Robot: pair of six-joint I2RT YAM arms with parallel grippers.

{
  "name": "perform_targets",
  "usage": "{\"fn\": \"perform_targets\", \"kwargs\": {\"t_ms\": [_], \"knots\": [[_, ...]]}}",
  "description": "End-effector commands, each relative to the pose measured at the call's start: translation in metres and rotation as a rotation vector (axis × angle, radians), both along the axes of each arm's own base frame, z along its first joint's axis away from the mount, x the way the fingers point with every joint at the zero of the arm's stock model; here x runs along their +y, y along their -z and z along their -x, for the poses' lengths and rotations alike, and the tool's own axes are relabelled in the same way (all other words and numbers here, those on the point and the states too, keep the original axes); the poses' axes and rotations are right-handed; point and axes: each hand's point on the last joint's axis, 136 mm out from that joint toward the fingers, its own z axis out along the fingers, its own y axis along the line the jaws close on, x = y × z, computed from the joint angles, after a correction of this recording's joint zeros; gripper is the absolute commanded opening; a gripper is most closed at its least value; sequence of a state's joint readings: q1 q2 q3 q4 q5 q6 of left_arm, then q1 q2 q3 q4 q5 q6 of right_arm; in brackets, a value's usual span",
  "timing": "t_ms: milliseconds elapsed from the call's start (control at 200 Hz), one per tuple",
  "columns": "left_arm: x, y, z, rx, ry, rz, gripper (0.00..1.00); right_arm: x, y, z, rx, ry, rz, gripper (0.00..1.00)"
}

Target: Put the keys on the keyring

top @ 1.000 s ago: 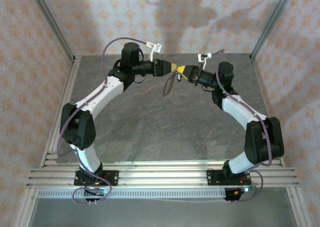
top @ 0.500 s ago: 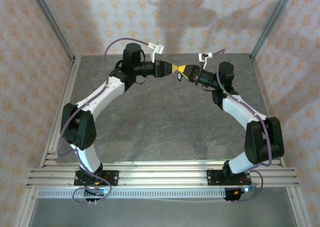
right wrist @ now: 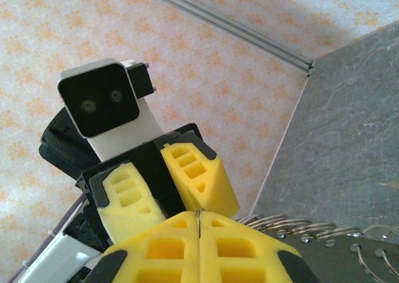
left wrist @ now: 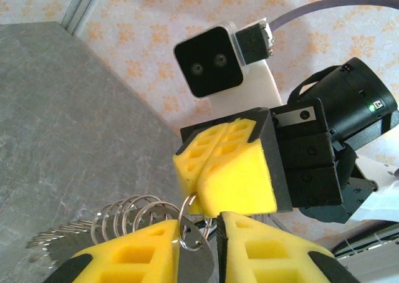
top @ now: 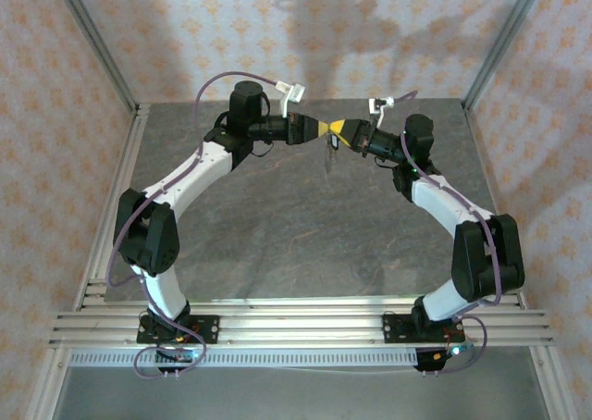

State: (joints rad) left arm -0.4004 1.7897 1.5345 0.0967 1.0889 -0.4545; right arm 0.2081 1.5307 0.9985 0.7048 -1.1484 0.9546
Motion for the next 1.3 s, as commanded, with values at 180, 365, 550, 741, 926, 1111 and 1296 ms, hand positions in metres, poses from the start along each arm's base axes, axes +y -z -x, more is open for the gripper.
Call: {"fn": "perform_targets", "kwargs": {"t_ms": [180,365,550,741,926,1111,1296], "knots": [[-0.018,-0.010,0.024,-0.046,0.117,0.012,0.24,-0.003,-0.014,-0.006,-0.064,0.035,-0.018,0.00],[-0.024,-0.008,0.028,-0.047,0.136,0.001,0.25,-0.003,-0.013,-0.006,-0.060,0.035,-0.017,0.00],[-0.028,-0.010,0.028,-0.053,0.137,0.007,0.19,-0.004,-0.011,-0.005,-0.058,0.037,-0.013,0.00],[-0.030,-0.010,0.025,-0.054,0.122,0.013,0.12,-0.004,-0.010,-0.005,-0.053,0.034,-0.011,0.00],[-0.028,-0.008,0.014,-0.045,0.056,0.025,0.00,-0.007,-0.007,-0.008,-0.034,0.047,-0.004,0.00],[-0.020,-0.011,0.000,-0.042,-0.055,0.049,0.00,-0.020,-0.008,-0.010,-0.026,0.090,-0.011,0.18],[-0.016,-0.018,-0.004,-0.024,-0.097,0.087,0.00,-0.025,-0.009,-0.003,-0.032,0.104,-0.009,0.30]]}}
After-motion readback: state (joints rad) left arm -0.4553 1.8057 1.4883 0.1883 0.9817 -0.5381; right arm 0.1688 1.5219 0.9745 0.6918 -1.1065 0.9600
